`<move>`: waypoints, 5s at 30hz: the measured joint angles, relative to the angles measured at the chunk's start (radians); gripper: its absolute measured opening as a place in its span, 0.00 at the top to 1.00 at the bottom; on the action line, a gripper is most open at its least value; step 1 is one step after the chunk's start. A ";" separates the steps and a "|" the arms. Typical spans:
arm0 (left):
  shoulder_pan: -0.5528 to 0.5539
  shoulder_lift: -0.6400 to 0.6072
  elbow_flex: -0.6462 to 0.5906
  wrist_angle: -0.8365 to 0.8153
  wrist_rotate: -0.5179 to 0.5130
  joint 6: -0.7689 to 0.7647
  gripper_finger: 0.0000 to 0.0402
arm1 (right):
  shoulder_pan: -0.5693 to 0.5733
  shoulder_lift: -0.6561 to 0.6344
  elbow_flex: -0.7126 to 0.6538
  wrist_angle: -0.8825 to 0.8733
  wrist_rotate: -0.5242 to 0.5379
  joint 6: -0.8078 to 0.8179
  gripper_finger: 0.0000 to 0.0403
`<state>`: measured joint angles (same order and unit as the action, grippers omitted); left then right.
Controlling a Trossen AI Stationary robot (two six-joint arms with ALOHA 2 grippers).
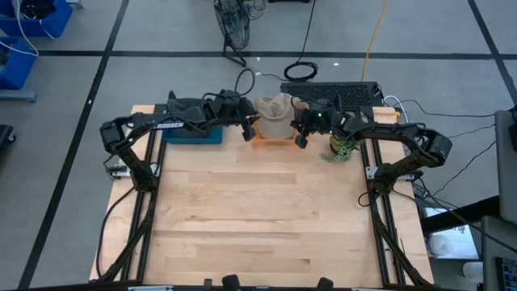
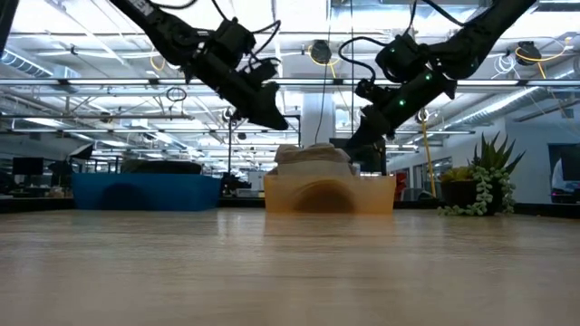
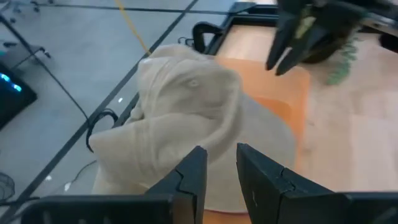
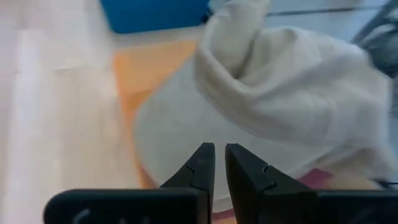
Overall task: Pick & Place hat
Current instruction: Put the brown cap into the orange bin
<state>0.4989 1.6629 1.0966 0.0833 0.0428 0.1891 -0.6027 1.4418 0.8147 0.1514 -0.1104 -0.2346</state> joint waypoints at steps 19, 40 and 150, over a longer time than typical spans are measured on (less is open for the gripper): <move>0.037 0.166 -0.001 0.235 -0.103 -0.050 0.77 | -0.066 0.127 -0.114 0.570 0.187 0.069 1.00; 0.094 0.221 0.000 0.236 -0.113 -0.061 0.77 | -0.122 0.279 -0.079 0.645 0.104 0.233 1.00; 0.077 0.313 0.004 0.226 0.079 -0.027 0.77 | -0.109 0.352 0.069 0.236 -0.154 0.289 1.00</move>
<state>0.5755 1.9755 1.1007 0.3089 0.1215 0.1626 -0.7115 1.7941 0.8834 0.3874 -0.2640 0.0548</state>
